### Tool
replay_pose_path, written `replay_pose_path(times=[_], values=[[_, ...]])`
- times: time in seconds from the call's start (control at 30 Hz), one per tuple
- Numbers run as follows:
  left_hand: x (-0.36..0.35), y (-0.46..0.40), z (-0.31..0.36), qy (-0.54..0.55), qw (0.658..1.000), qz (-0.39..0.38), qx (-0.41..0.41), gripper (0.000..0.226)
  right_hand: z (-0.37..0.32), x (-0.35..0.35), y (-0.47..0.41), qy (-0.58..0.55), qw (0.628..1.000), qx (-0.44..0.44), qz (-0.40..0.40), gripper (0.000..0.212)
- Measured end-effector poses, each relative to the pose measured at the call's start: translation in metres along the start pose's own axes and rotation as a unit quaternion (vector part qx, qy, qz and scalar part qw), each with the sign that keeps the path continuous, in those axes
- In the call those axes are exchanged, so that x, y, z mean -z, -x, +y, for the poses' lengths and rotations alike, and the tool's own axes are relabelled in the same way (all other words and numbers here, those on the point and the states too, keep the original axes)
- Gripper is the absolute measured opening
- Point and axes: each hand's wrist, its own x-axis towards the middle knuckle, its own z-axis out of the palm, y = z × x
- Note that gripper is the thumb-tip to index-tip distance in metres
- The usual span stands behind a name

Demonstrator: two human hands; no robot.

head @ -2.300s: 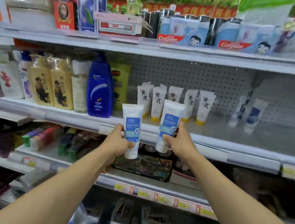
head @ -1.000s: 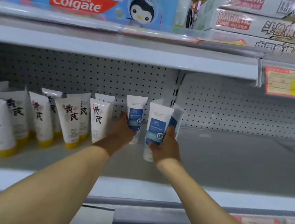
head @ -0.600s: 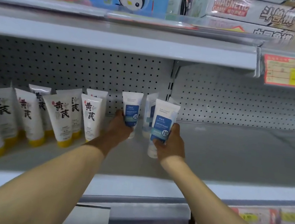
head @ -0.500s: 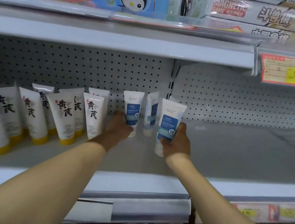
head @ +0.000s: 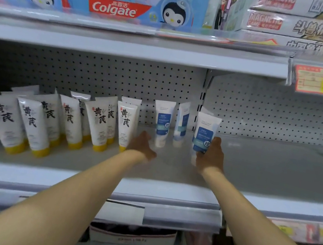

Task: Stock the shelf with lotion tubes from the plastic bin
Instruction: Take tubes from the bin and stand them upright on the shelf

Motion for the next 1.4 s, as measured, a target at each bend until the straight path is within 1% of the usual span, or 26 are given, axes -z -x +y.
replay_pose_path(times=[0.1,0.13,0.2,0.27,0.43,0.5,0.6,0.7,0.87,0.93,1.1,1.2,1.4], values=[[0.009,0.01,0.0,0.007,1.0,0.003,-0.004,0.062,-0.004,0.002,0.01,0.045,0.997,-0.061,0.0,0.055],[0.012,0.013,-0.001,0.01,1.0,0.002,-0.004,0.062,-0.007,0.004,0.016,0.075,0.994,-0.076,0.003,0.061],[0.019,0.02,-0.003,0.02,1.0,0.001,-0.004,0.062,-0.012,0.009,0.031,0.134,0.988,-0.073,0.011,0.06],[0.027,0.031,-0.007,0.03,1.0,0.007,-0.007,0.062,-0.017,0.012,0.049,0.167,0.985,-0.036,-0.007,0.059],[0.054,0.069,-0.03,0.006,0.999,0.035,-0.038,0.055,-0.04,0.006,0.101,0.241,0.963,0.058,-0.108,0.066],[0.069,0.086,-0.045,-0.005,0.999,0.042,-0.031,0.051,-0.053,-0.003,0.125,0.248,0.955,0.087,-0.137,0.068],[0.098,0.112,-0.075,-0.008,0.999,0.049,-0.018,0.053,-0.076,-0.021,0.162,0.262,0.941,0.123,-0.174,0.071],[0.127,0.14,-0.113,-0.014,0.998,0.067,0.003,0.053,-0.102,-0.043,0.198,0.257,0.93,0.17,-0.2,0.068],[0.171,0.195,-0.189,0.001,0.993,0.092,0.075,0.057,-0.142,-0.087,0.267,0.249,0.898,0.256,-0.259,0.07],[0.182,0.213,-0.213,0.002,0.989,0.102,0.103,0.056,-0.151,-0.102,0.289,0.248,0.887,0.272,-0.28,0.07],[0.21,0.282,-0.297,-0.01,0.977,0.123,0.174,0.054,-0.171,-0.155,0.366,0.265,0.839,0.318,-0.354,0.066],[0.21,0.323,-0.348,-0.007,0.968,0.115,0.225,0.05,-0.172,-0.186,0.412,0.264,0.813,0.332,-0.399,0.067],[0.198,0.394,-0.434,-0.018,0.947,0.059,0.316,0.046,-0.162,-0.24,0.486,0.291,0.758,0.357,-0.462,0.066]])
